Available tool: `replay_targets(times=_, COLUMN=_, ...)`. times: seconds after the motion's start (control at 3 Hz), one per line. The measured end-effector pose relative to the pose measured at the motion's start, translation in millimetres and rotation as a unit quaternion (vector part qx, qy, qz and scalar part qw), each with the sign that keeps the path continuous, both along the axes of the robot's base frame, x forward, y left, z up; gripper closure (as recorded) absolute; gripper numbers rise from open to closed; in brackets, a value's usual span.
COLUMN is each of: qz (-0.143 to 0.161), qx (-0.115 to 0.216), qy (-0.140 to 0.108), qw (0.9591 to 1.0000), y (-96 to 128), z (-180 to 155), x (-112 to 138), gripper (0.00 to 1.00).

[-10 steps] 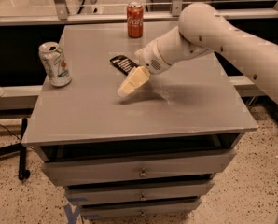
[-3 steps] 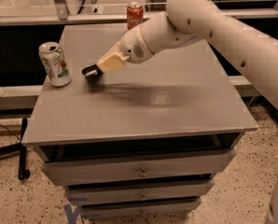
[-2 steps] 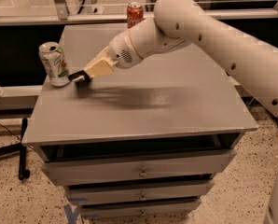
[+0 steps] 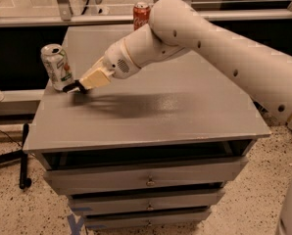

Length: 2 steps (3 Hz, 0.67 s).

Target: Move rxbar chocolate near 7up can

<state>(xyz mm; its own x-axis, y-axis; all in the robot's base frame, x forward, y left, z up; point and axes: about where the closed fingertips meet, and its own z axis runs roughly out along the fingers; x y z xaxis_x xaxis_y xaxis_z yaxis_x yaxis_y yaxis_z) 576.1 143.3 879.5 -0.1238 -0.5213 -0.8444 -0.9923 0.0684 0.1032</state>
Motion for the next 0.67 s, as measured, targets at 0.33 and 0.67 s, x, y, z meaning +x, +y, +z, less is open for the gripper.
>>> replay_targets(times=0.33, qz=0.0, qx=-0.005, qy=0.001, qw=1.0, y=1.0, z=-4.6, x=-1.7, gripper=0.36)
replay_targets(times=0.67, qz=0.003, qx=-0.006, qy=0.003, qw=1.0, y=0.4, z=-7.6, x=-2.8, gripper=0.13)
